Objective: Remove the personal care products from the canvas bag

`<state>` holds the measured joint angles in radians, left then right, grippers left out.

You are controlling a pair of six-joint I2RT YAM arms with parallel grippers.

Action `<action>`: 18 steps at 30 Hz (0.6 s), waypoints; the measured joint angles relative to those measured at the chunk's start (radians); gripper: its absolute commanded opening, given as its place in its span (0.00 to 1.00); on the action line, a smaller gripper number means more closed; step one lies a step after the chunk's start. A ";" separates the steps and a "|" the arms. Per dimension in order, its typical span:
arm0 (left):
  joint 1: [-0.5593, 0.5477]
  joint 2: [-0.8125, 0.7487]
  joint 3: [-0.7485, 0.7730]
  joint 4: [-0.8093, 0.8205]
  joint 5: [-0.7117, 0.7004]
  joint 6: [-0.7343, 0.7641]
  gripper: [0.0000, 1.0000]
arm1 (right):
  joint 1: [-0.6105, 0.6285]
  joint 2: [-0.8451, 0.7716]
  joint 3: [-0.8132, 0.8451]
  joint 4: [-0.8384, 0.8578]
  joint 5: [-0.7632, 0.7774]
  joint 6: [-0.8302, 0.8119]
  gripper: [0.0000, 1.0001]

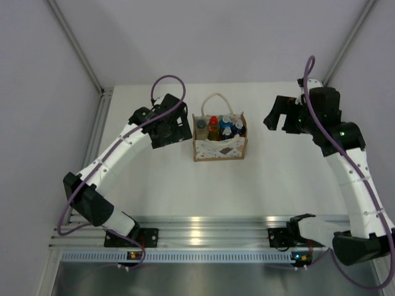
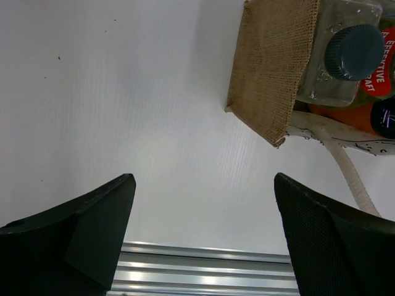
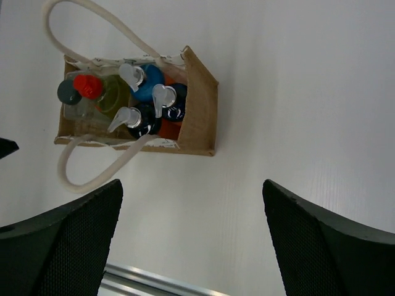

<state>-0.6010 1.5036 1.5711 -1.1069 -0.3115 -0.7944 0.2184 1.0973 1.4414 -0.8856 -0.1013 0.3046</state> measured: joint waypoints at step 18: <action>0.000 0.220 -0.048 0.252 0.144 -0.047 0.40 | 0.222 0.340 0.229 -0.005 0.116 -0.085 0.80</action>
<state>-0.6010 1.7237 1.5234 -0.8547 -0.1677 -0.8410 0.4400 1.4376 1.6707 -0.8906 0.0151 0.2195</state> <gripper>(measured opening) 0.525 0.809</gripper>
